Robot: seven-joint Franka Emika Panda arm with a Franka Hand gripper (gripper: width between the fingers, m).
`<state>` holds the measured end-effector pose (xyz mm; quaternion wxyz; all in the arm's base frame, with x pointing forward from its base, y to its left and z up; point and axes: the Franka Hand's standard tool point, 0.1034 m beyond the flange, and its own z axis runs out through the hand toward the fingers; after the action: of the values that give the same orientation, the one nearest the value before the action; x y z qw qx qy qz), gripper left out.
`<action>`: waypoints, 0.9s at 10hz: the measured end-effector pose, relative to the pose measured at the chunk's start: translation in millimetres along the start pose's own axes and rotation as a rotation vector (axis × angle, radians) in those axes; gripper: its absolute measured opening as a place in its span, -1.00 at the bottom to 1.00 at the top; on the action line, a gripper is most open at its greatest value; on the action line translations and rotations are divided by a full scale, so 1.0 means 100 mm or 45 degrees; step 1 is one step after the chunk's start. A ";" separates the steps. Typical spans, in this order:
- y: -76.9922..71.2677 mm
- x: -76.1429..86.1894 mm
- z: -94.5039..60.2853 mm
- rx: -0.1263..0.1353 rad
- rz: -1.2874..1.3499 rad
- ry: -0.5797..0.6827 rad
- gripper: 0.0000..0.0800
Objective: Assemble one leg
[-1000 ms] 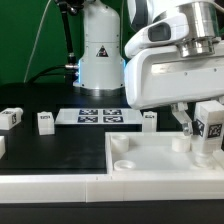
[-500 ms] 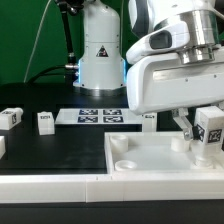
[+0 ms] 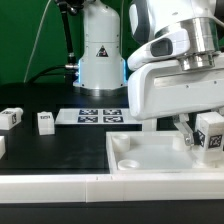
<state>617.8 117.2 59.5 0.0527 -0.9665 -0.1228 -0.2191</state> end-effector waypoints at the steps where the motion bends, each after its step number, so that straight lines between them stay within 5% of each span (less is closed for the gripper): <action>1: 0.00 -0.02 0.01 -0.003 0.002 0.017 -0.28; 4: 0.00 -0.02 0.01 -0.005 0.002 0.026 -0.28; 6: 0.00 -0.02 0.01 -0.005 0.002 0.026 -0.11; 8: 0.00 -0.02 0.01 -0.005 0.002 0.026 0.57; 9: 0.00 -0.02 0.01 -0.005 0.002 0.026 0.61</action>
Offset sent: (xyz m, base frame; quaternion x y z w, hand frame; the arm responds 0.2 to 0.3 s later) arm 0.0000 0.0000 0.0000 0.0000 0.0000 0.0000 1.0000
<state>616.0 117.1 57.6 0.0522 -0.9644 -0.1210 -0.2293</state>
